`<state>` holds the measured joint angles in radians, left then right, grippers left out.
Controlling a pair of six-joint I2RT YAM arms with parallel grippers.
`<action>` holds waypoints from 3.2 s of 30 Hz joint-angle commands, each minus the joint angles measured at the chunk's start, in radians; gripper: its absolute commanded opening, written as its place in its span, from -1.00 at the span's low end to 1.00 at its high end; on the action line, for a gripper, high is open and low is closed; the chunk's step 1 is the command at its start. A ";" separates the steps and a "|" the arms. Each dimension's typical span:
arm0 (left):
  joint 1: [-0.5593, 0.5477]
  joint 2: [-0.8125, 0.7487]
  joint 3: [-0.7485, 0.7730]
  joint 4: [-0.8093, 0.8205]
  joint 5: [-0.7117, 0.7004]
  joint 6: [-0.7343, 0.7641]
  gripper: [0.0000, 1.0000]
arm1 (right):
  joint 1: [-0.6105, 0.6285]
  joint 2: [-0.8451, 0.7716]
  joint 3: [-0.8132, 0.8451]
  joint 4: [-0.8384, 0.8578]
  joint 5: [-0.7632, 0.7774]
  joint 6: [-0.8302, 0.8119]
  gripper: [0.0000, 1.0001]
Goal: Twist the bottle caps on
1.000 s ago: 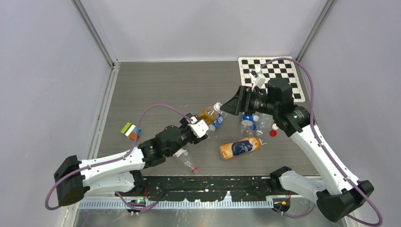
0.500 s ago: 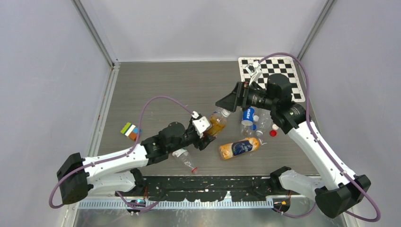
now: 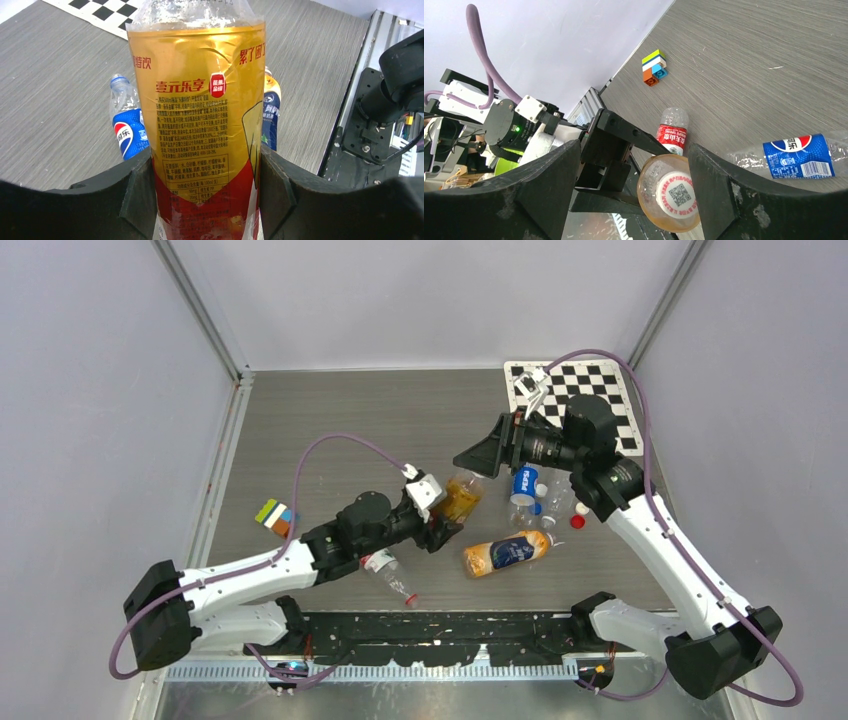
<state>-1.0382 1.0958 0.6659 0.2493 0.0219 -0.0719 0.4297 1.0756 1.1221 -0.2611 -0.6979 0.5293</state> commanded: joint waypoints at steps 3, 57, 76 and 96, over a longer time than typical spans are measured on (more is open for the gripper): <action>0.013 -0.001 0.021 0.133 0.044 -0.047 -1.00 | -0.002 -0.019 -0.017 0.057 -0.026 0.009 0.68; 0.072 0.053 0.029 0.178 0.178 -0.106 -1.00 | -0.003 -0.013 -0.033 0.167 0.053 0.068 0.67; 0.079 0.040 0.006 0.219 0.121 -0.147 -1.00 | -0.004 -0.043 -0.071 0.182 0.008 0.101 0.65; 0.109 0.019 -0.023 0.209 0.027 -0.207 -1.00 | -0.004 -0.116 -0.071 0.150 0.022 0.119 0.62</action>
<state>-0.9344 1.1515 0.6487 0.3851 0.0631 -0.2668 0.4252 0.9894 1.0492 -0.1081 -0.6865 0.6487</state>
